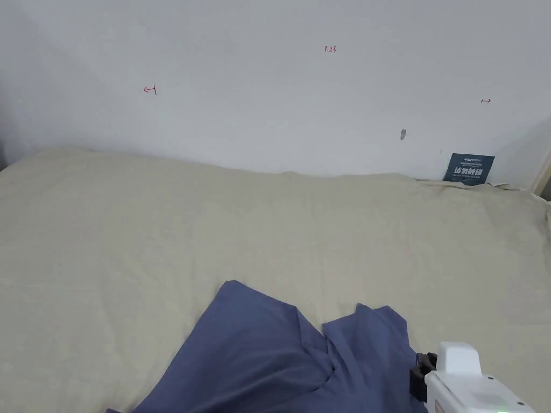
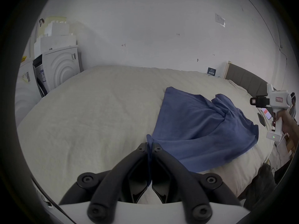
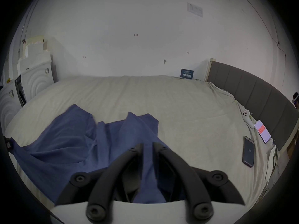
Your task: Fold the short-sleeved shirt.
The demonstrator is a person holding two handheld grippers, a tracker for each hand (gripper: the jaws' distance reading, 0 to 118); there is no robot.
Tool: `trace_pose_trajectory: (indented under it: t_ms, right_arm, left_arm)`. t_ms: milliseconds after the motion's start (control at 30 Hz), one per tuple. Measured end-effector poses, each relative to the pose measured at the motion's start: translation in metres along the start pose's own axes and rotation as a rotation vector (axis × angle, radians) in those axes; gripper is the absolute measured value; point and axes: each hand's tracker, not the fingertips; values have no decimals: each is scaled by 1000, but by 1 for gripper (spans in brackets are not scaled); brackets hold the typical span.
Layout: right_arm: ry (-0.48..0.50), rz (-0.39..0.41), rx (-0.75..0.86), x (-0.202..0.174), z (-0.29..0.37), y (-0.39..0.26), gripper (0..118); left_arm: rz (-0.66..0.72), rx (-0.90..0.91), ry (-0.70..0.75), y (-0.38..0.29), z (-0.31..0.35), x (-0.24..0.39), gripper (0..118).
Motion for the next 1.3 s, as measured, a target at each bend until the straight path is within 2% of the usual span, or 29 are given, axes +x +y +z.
trace_pose_trajectory:
  t_ms: [67,100,200,300,433,533,600,633,733,867,1067,1300]
  right_arm:
    - [12,-6,-33,13,-22,7,35]
    - [14,-5,-59,17,-32,9,39]
    - [32,-16,-157,35,-64,11,43]
    - [74,-44,-234,47,-91,7,54]
    - [148,-93,-344,53,-115,-10,54]
    - [155,-92,-326,52,-115,-21,52]
    - [169,-65,-298,48,-112,-23,38]
    - [168,-30,-271,46,-110,-23,24]
    - [104,47,-193,37,-101,-22,16]
    - [83,26,-101,36,-80,-16,7]
    - [97,15,-58,36,-51,0,4]
    - [74,12,164,32,21,43,4]
  left_arm:
    - [3,-6,-3,2,-1,0,0]
    - [6,-5,-5,0,-4,-2,0]
    - [8,-17,0,-1,-9,-3,0]
    - [22,-32,4,-2,-11,0,0]
    - [38,-47,11,-4,-14,0,0]
    - [41,-56,18,-5,-16,1,0]
    - [43,-60,22,-6,-17,1,0]
    - [43,-60,23,-5,-16,4,0]
    - [37,-66,24,-4,-16,6,0]
    - [36,-62,19,-7,-20,-3,0]
    - [45,-41,15,-5,-16,-4,0]
    - [63,71,17,31,4,-5,0]
